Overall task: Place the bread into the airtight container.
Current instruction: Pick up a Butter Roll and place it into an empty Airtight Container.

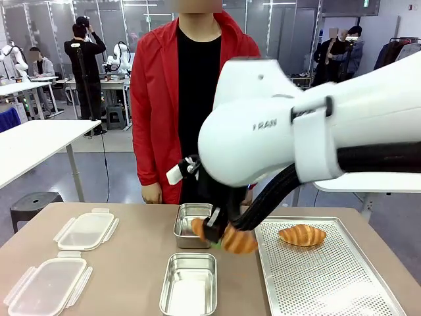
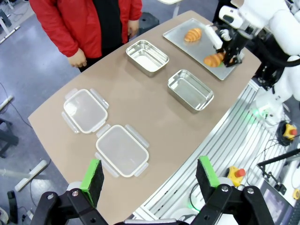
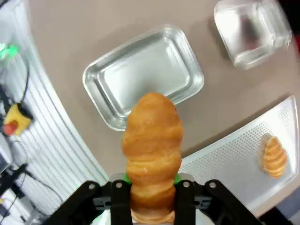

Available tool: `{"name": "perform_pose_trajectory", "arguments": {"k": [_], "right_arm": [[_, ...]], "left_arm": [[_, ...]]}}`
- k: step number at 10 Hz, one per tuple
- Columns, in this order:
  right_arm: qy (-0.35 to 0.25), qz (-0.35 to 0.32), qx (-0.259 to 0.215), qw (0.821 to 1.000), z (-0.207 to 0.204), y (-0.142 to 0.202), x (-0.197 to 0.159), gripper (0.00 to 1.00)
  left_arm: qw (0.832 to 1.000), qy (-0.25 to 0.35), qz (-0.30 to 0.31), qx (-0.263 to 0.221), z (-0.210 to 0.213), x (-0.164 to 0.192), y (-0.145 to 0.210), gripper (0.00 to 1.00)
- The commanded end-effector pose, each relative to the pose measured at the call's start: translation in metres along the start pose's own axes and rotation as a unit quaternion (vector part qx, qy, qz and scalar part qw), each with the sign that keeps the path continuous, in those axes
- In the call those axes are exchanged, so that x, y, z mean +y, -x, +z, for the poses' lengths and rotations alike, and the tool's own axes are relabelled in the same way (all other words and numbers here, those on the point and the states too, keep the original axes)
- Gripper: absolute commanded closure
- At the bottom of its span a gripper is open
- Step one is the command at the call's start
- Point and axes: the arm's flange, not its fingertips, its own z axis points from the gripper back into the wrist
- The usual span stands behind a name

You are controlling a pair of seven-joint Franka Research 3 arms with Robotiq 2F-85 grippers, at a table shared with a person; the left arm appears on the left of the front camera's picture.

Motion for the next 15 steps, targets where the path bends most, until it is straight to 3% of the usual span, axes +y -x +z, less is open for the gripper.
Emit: {"name": "perform_pose_trajectory", "arguments": {"k": [1,3,5,12,14,15], "right_arm": [[0.029,-0.216,0.006,0.976,-0.032,-0.016,0.014,0.75],[0.015,-0.309,-0.01,0.951,-0.051,-0.024,0.019,0.75],[0.054,-0.384,-0.017,0.922,-0.071,-0.034,0.02,0.75],[0.019,-0.444,-0.031,0.895,-0.122,-0.061,0.016,0.75],[0.021,-0.452,-0.029,0.891,-0.129,-0.067,0.016,0.5],[0.024,-0.452,-0.028,0.891,-0.13,-0.068,0.017,0.26]], "left_arm": [[1.0,-0.001,0.0,0.002,0.001,0.001,-0.002,0.0],[1.0,-0.001,0.0,0.002,0.001,0.001,-0.002,0.0],[1.0,-0.001,0.0,0.002,0.001,0.001,-0.002,0.0],[1.0,-0.001,0.0,0.002,0.001,0.001,-0.002,0.0],[1.0,-0.001,0.0,0.002,0.001,0.001,-0.002,0.0],[1.0,-0.001,0.0,0.002,0.001,0.001,-0.002,0.0]]}}
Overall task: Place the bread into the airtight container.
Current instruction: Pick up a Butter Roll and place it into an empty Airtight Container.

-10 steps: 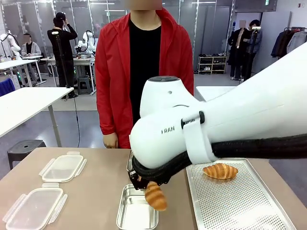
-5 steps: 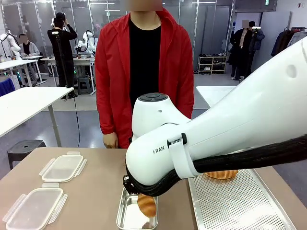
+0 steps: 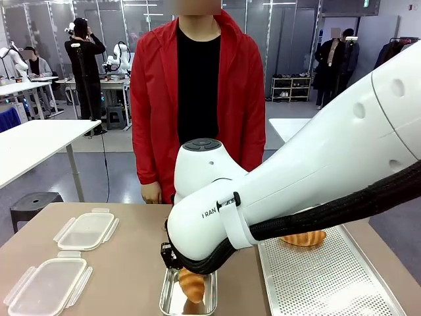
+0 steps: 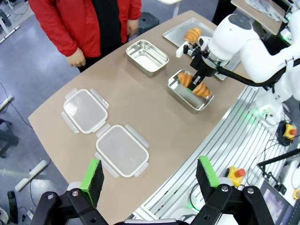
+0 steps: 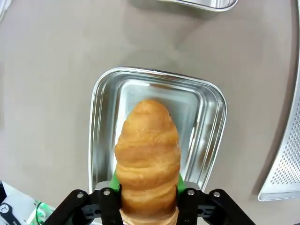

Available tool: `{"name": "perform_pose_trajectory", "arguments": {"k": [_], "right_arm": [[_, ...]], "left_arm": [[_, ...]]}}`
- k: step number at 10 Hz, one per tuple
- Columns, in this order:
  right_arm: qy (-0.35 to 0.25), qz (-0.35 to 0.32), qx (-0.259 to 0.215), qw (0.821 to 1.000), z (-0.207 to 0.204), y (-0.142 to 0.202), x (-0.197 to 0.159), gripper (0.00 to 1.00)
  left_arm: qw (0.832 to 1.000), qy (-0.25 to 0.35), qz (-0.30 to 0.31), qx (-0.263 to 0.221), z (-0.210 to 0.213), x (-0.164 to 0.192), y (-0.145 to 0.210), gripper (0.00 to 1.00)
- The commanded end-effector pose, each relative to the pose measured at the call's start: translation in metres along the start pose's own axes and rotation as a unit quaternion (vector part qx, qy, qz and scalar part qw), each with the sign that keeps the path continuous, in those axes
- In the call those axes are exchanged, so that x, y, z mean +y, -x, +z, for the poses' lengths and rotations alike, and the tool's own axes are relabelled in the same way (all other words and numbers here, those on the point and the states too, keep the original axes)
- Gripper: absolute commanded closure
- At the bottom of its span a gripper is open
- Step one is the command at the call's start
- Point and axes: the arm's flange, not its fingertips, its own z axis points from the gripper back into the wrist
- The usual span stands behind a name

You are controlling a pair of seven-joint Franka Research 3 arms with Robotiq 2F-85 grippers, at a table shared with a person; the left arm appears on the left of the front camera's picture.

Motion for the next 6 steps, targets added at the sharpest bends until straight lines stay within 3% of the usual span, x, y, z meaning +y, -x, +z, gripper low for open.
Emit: {"name": "perform_pose_trajectory", "arguments": {"k": [1,2,5,6], "right_arm": [[0.01,-0.02,-0.017,1.0,-0.0045,-0.0036,0.015,0.13],[0.013,-0.018,-0.013,1.0,-0.0062,-0.0034,0.0168,0.0],[0.01,-0.026,-0.013,1.0,-0.0058,-0.0036,0.0141,0.0],[0.016,-0.035,-0.007,0.999,-0.0072,-0.0033,0.0108,0.16]], "left_arm": [[1.0,-0.001,0.0,0.002,0.0009,0.0009,-0.0023,0.0],[1.0,-0.001,0.0,0.002,0.0009,0.0009,-0.0023,0.0],[1.0,-0.001,0.0,0.002,0.0009,0.0009,-0.0023,0.0],[1.0,-0.001,0.0,0.002,0.0009,0.0009,-0.0023,0.0]]}}
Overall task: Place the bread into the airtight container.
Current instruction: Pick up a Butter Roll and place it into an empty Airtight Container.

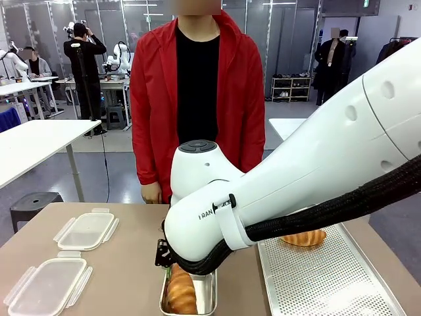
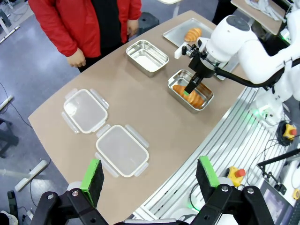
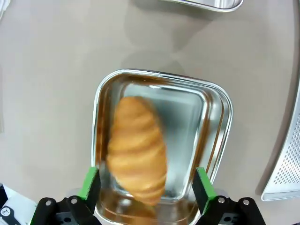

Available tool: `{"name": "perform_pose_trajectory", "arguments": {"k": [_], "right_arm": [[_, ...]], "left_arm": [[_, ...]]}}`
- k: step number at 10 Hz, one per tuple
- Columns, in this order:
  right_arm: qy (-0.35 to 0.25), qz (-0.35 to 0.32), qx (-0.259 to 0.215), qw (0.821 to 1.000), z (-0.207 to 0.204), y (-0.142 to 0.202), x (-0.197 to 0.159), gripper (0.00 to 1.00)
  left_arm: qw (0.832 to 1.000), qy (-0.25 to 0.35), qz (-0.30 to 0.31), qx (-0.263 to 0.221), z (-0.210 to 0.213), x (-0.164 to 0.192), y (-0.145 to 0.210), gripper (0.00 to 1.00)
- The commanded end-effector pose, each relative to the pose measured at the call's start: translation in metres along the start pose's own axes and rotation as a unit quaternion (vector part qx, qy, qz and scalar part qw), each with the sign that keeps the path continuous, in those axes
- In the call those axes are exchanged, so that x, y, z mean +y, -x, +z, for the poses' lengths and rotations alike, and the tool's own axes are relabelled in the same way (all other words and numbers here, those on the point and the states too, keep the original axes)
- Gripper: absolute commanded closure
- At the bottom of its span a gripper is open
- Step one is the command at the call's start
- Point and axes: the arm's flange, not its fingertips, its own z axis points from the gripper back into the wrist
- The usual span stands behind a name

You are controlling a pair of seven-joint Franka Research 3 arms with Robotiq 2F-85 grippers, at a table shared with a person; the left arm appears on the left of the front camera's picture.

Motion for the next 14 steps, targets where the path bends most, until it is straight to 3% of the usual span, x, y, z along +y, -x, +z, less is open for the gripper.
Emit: {"name": "perform_pose_trajectory", "arguments": {"k": [1,14], "right_arm": [[-0.002,0.005,-0.001,1.0,0.0004,0.0013,0.0019,0.16],[-0.002,0.005,-0.001,1.0,0.0004,0.0013,0.0019,0.16]], "left_arm": [[1.0,-0.001,0.0,0.002,0.0009,0.0009,-0.0023,0.0],[1.0,-0.001,0.0,0.002,0.0009,0.0009,-0.0023,0.0]]}}
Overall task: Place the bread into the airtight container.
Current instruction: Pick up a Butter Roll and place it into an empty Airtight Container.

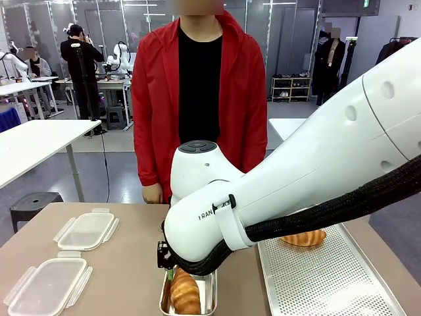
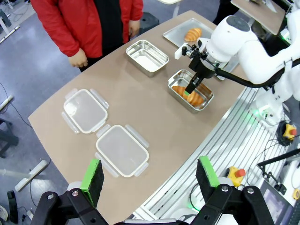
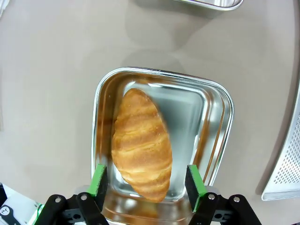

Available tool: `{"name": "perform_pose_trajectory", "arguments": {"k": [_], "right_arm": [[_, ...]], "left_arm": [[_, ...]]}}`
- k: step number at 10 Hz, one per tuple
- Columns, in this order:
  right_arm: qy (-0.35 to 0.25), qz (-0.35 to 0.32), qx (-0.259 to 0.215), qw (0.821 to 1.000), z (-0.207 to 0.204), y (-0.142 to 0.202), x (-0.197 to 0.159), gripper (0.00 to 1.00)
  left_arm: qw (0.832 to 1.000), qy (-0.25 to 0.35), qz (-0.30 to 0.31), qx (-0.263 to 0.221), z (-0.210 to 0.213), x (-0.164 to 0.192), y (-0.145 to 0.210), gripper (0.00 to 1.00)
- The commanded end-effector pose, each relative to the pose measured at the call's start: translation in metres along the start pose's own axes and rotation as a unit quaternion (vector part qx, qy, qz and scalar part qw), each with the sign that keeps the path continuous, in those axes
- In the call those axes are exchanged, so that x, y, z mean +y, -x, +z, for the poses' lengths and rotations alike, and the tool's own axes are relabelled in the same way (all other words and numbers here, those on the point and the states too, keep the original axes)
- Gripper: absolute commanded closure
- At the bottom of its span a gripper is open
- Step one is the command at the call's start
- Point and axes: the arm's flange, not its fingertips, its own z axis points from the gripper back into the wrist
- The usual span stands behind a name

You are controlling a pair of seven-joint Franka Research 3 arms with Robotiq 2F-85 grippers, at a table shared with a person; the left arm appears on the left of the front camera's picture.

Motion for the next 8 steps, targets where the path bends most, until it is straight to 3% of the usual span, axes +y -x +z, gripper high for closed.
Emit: {"name": "perform_pose_trajectory", "arguments": {"k": [1,5,8], "right_arm": [[0.0,0.0,0.0,1.0,0.0,0.0,0.0,0.16],[-0.004,0.067,-0.054,0.996,0.093,0.014,-0.044,0.16],[-0.017,0.069,-0.125,0.99,0.133,-0.008,-0.123,0.16]], "left_arm": [[1.0,-0.001,0.0,0.002,0.001,0.001,-0.002,0.0],[1.0,-0.001,0.0,0.002,0.001,0.001,-0.002,0.0],[1.0,-0.001,0.0,0.002,0.001,0.001,-0.002,0.0]]}}
